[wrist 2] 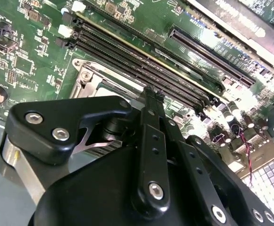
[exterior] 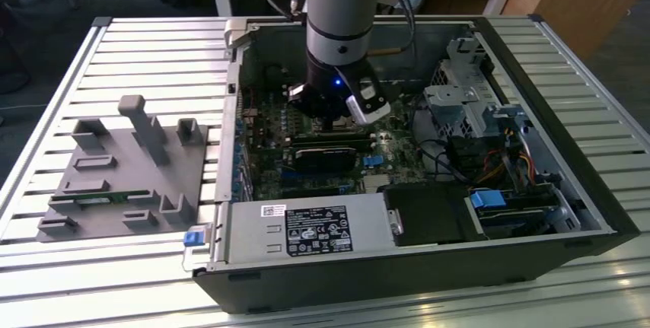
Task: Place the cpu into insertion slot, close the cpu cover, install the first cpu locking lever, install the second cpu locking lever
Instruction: 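Install the second cpu locking lever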
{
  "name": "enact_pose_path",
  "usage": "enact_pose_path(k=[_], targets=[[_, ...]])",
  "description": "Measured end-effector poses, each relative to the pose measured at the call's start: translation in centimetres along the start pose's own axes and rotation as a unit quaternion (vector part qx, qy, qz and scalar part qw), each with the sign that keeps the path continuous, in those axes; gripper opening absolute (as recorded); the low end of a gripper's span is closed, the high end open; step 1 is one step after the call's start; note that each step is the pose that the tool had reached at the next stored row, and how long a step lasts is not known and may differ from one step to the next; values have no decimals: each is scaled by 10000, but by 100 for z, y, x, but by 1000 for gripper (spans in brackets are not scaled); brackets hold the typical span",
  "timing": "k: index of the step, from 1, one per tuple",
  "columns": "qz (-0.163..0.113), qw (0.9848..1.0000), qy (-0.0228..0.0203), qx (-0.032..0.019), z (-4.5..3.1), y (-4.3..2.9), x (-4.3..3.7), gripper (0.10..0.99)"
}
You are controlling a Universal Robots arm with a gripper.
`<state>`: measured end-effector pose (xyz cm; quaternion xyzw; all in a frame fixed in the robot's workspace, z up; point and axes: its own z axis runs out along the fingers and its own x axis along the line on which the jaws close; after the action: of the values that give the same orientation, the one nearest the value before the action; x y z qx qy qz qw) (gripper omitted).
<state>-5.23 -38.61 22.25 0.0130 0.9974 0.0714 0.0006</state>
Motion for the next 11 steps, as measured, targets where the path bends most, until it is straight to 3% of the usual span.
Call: enact_pose_path(k=[4, 11], targets=[[2, 10000, 2, -94, -2, -38, 18, 106], [2, 9998, 5, -201, 15, -83, 61, 106]])
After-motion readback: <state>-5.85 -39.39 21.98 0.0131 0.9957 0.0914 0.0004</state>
